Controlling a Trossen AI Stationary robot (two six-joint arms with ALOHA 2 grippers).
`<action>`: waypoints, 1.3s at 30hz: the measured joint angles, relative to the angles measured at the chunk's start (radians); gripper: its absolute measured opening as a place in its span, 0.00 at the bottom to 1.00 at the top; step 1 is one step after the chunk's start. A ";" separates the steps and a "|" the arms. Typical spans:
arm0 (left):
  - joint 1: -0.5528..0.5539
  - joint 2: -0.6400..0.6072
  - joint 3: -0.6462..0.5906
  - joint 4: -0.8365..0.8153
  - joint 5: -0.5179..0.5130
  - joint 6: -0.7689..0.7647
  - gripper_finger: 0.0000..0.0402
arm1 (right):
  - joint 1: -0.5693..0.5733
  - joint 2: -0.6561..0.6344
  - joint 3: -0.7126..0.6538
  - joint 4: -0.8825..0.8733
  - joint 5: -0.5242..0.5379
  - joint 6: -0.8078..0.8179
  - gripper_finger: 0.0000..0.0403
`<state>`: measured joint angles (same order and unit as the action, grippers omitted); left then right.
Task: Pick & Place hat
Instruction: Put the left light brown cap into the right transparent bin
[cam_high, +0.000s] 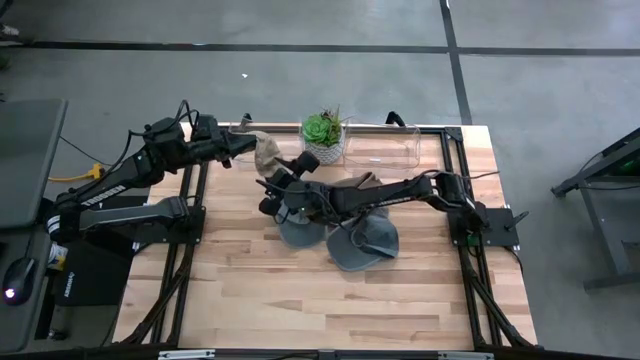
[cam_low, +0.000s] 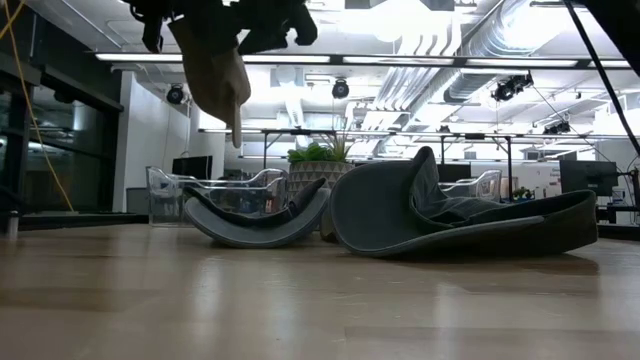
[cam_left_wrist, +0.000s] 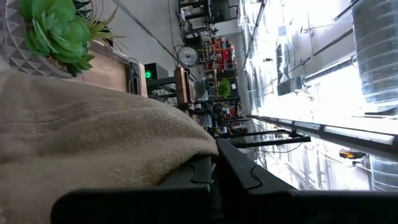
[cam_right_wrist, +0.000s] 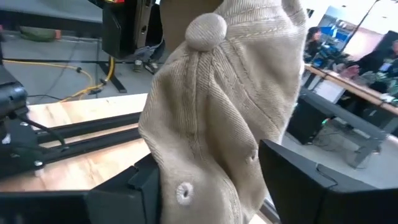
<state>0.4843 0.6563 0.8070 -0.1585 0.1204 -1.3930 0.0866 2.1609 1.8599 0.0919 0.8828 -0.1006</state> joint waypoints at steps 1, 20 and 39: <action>0.000 0.000 0.000 0.000 0.000 0.000 0.00 | 0.004 0.000 0.000 -0.001 0.013 -0.011 0.51; 0.000 0.000 0.000 -0.001 0.033 0.000 0.00 | 0.011 0.000 0.000 -0.002 0.115 -0.057 0.02; 0.000 0.000 0.000 0.002 0.215 0.193 0.08 | 0.006 -0.038 -0.001 -0.030 0.071 -0.014 0.00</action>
<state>0.4843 0.6563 0.8070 -0.1562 0.3356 -1.2003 0.0924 2.1231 1.8587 0.0622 0.9537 -0.1148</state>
